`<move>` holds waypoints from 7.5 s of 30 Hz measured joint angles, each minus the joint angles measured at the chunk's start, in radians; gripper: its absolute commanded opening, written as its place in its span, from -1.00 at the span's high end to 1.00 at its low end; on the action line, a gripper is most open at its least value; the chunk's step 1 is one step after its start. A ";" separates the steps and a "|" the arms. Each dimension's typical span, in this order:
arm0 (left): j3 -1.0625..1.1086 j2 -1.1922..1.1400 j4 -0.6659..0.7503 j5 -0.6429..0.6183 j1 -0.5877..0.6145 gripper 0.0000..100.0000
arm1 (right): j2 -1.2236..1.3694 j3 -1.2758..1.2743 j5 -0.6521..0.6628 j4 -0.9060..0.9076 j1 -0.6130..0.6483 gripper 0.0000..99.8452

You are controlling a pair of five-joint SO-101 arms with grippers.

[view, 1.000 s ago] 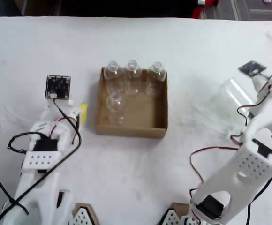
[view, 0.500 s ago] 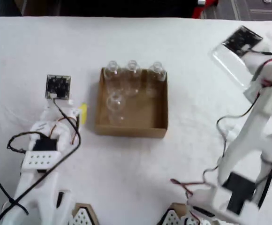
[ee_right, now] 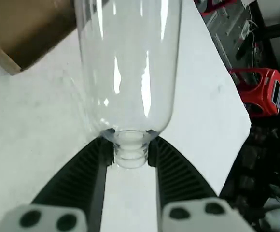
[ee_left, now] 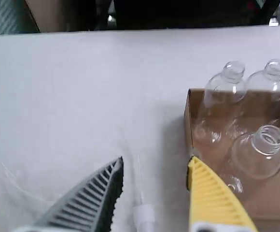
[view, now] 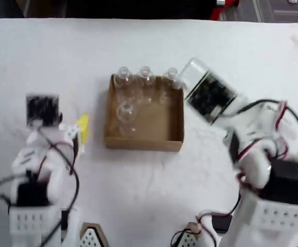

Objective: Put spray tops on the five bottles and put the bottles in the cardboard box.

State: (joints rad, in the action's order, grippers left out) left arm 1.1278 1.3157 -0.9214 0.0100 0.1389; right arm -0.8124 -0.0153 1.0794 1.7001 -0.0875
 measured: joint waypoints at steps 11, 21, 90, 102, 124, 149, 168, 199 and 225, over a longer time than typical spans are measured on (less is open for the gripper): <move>0.158 0.505 -0.060 0.038 -0.150 0.43 | -0.006 -0.241 -0.175 -0.060 0.311 0.96; 0.127 0.499 -0.115 0.038 -0.169 0.43 | -0.008 -0.262 -0.175 -0.072 0.367 0.96; 0.141 0.509 -0.189 -0.015 -0.301 0.28 | -0.210 -0.374 -0.267 -0.192 0.698 0.96; 0.038 0.516 -0.267 -0.025 -0.249 0.28 | -0.210 -0.446 -0.215 -0.192 0.680 0.96; 0.130 0.516 -0.166 -0.057 -0.241 0.28 | -0.210 -0.276 -0.276 -0.109 0.850 0.96; 0.130 0.514 -0.097 -0.138 0.005 0.40 | -0.055 -0.262 -0.453 -0.229 0.517 0.96; 0.295 0.499 0.084 -0.181 0.101 0.41 | 0.562 -0.023 -0.517 -0.256 0.500 0.96; 0.310 0.499 0.086 -0.181 0.101 0.41 | 0.677 -0.021 -0.517 -0.256 0.454 0.96; 0.310 0.499 0.086 -0.181 0.101 0.41 | 0.677 -0.021 -0.517 -0.256 0.465 0.96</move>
State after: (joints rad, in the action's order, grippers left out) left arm 1.4377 1.8144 -0.8355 -0.1711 0.2401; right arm -0.1358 -0.0368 0.5623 1.4438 0.3775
